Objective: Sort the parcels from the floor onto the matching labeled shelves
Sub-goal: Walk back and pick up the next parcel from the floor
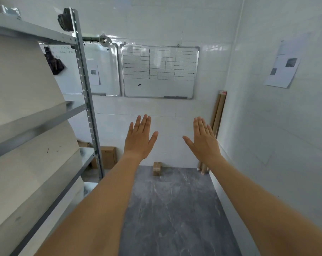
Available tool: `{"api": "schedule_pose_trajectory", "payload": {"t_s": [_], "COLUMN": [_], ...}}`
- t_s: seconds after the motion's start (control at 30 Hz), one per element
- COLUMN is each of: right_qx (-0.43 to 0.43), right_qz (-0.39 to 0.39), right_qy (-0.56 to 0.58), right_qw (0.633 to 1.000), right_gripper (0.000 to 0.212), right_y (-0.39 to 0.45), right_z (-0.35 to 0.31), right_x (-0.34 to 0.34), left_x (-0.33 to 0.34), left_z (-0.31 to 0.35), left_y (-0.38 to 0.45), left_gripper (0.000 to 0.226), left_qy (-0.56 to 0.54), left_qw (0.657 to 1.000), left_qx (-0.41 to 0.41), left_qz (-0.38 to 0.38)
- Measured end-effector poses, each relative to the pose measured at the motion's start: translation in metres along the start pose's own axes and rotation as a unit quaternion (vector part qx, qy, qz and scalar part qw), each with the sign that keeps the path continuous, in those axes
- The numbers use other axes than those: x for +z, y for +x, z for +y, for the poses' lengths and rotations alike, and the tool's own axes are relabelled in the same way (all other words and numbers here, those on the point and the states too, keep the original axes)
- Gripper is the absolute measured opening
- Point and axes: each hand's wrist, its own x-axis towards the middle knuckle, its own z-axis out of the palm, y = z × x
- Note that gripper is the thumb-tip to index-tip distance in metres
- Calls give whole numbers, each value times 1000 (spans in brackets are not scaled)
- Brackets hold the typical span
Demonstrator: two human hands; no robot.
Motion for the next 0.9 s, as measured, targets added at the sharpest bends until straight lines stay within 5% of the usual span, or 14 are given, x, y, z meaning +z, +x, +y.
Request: {"api": "schedule_pose_trajectory", "payload": {"t_s": [0.9], "right_qx": [36], "right_qz": [-39], "right_qy": [-25], "right_qw": [998], "right_gripper": [83], "right_y": [214], "right_z": [23], "right_x": [141], "left_x": [131], "left_z": [-90], "left_y": [226], "left_gripper": [68], "left_qy": [1], "left_qw": [998], "left_qx": [47], "left_qz": [-34]}}
